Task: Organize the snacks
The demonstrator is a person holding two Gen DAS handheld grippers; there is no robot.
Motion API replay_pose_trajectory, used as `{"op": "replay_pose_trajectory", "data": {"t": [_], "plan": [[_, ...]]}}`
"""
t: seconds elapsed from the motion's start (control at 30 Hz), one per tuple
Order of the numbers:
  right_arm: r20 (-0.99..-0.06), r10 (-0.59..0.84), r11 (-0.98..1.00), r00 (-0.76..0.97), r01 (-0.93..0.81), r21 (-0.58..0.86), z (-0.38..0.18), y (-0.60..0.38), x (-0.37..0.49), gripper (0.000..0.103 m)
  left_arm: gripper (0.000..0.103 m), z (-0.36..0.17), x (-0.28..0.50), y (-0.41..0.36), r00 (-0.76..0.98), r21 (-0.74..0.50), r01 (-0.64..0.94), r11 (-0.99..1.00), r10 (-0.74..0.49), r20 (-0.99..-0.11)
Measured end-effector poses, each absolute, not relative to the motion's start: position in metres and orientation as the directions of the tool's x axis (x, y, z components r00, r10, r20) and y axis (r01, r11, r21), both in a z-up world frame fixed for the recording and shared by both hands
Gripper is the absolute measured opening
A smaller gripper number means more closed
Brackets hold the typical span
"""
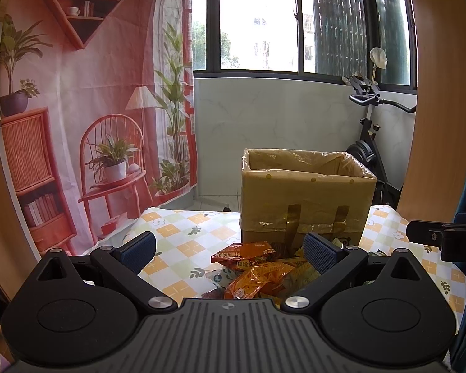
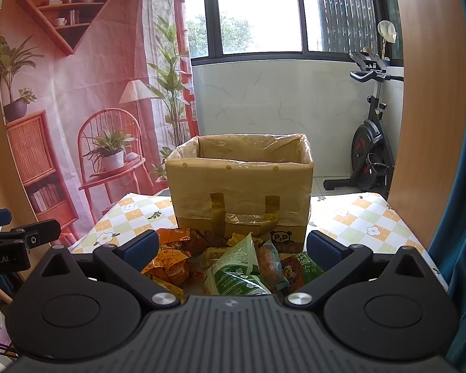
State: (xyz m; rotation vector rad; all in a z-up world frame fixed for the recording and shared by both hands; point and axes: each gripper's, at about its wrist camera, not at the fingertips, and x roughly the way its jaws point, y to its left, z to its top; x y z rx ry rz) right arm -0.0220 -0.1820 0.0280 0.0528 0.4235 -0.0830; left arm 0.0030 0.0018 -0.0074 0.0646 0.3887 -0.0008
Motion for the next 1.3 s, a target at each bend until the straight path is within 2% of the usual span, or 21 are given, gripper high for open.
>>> {"op": "replay_pose_trajectory", "data": {"t": [0.4,0.8,1.07,1.3], "plan": [[-0.419,-0.056,0.995,0.906,0.084,0.049,0.021,-0.183,-0.022,0.103,0.102,-0.008,0.007,0.004,0.914,0.047,0.011,0.999,0.009,-0.405],[-0.37,-0.03,0.99,0.928,0.078,0.115,0.015,-0.205,-0.008,0.103,0.102,-0.022,0.039,0.025,0.879,0.059,0.0,0.998,0.029,-0.476],[-0.411,-0.04,0.99,0.911,0.092,0.109,-0.006,-0.213,0.012,0.103,0.102,-0.046,0.065,0.034,0.846,0.058,0.015,0.998,0.019,-0.533],[-0.46,-0.018,0.996,0.888,0.054,0.066,-0.027,-0.201,0.026,0.103,0.101,-0.062,0.068,0.038,0.848,-0.028,0.043,0.999,-0.051,-0.528]]}}
